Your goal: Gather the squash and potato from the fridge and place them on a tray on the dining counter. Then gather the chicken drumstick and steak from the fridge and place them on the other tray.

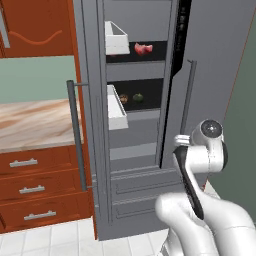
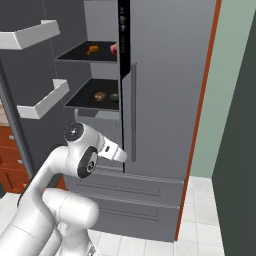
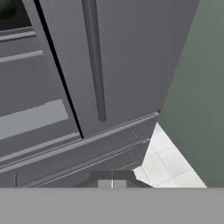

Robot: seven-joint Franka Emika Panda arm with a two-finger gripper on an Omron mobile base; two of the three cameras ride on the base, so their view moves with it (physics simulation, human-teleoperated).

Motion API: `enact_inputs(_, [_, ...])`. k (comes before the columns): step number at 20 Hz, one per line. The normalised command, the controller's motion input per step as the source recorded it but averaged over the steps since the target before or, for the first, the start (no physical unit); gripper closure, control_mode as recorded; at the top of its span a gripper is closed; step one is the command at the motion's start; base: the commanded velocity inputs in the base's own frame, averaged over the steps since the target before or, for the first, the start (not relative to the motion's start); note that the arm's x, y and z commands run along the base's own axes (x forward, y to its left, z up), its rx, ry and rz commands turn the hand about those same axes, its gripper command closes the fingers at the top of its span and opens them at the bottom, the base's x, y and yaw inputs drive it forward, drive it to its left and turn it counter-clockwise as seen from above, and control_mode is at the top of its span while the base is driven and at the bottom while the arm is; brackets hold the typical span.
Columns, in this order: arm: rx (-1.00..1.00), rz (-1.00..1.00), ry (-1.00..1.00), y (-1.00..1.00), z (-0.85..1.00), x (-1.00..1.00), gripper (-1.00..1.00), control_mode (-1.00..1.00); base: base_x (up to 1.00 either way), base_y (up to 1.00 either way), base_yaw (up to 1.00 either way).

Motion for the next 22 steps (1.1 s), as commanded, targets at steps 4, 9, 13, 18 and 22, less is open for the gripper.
enact_inputs(4, [0.11,0.03,0.0,-0.14,0.12,0.47,1.0,-1.0,0.0,0.0,0.0])
enact_inputs(9, [0.08,0.03,0.0,-0.09,0.11,0.67,1.0,-1.0,0.0,0.0,0.0])
enact_inputs(13, [0.07,0.03,0.0,-0.05,0.09,0.71,1.0,-1.0,0.0,0.0,0.0])
enact_inputs(18, [0.05,0.03,0.0,-0.1,0.07,0.55,-1.0,-1.0,0.0,0.0,0.0])
enact_inputs(22, [0.03,0.0,0.0,-0.34,0.02,0.42,-1.0,-1.0,0.0,0.0,0.0])
